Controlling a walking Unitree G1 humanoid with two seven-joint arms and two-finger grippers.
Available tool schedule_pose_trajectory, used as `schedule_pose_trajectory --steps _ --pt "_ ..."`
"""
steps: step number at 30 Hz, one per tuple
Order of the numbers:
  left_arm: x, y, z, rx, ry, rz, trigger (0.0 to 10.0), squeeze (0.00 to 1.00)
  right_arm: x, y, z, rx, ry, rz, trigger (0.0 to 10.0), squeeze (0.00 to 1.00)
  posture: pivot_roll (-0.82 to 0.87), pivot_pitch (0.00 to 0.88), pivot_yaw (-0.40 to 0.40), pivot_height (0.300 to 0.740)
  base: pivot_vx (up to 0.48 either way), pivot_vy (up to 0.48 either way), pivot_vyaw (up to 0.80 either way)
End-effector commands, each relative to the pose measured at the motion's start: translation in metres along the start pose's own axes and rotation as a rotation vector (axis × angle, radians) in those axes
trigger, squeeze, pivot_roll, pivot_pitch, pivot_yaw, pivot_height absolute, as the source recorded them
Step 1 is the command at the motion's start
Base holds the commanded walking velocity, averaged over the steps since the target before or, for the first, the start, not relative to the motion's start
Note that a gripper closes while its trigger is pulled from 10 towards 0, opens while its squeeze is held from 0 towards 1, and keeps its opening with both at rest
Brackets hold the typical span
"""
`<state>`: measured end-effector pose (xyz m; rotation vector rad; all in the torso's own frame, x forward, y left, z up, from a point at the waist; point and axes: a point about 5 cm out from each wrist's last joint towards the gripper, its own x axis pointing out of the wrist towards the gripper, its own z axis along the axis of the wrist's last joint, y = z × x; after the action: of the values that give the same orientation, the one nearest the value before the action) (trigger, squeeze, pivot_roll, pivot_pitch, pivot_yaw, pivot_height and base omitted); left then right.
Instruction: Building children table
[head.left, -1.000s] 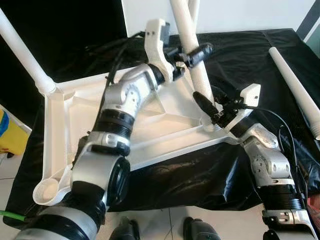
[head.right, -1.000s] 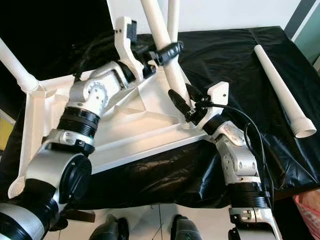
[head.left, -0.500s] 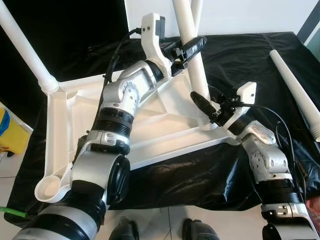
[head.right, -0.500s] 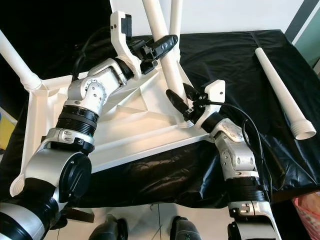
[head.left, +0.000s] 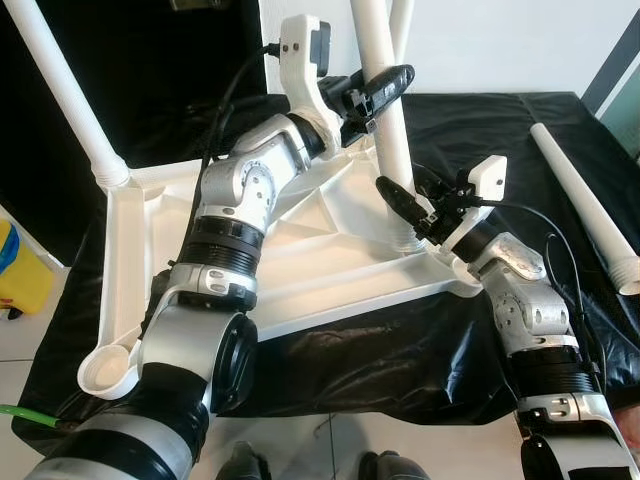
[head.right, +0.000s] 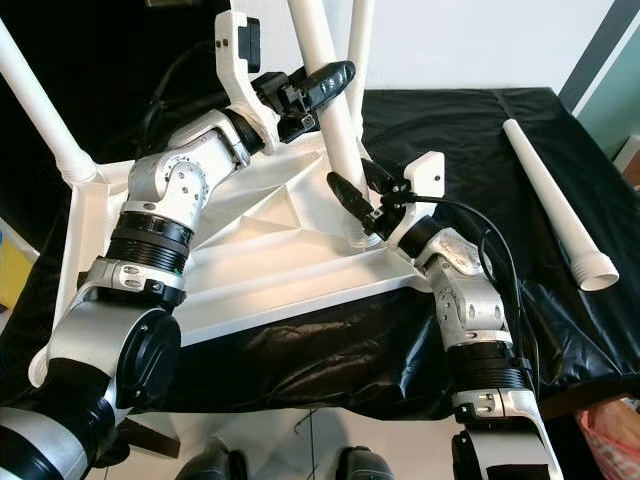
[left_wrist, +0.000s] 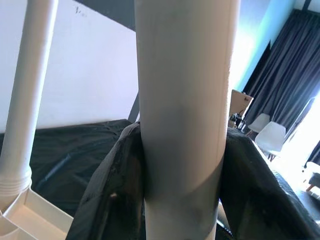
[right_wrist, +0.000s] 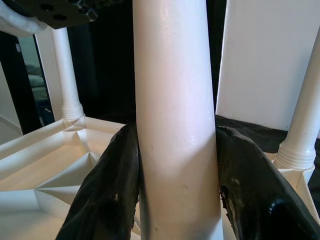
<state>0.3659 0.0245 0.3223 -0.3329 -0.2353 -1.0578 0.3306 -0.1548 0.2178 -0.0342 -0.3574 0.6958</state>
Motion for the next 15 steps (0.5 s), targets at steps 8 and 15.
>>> schedule_pose_trajectory --steps 8,15 --pt "0.0051 -0.0169 -0.009 0.027 0.025 -0.065 10.0 0.0 0.0016 -0.0002 -0.0058 0.054 0.018 -0.029 10.0 1.0 -0.06 0.045 -0.035 0.74 0.0 0.0 0.0" --pt "0.0027 -0.0233 -0.0097 0.046 0.017 -0.062 10.0 0.0 -0.006 -0.0026 -0.0052 0.044 0.017 -0.046 10.0 1.0 -0.06 0.05 -0.025 0.74 0.0 0.0 0.0"
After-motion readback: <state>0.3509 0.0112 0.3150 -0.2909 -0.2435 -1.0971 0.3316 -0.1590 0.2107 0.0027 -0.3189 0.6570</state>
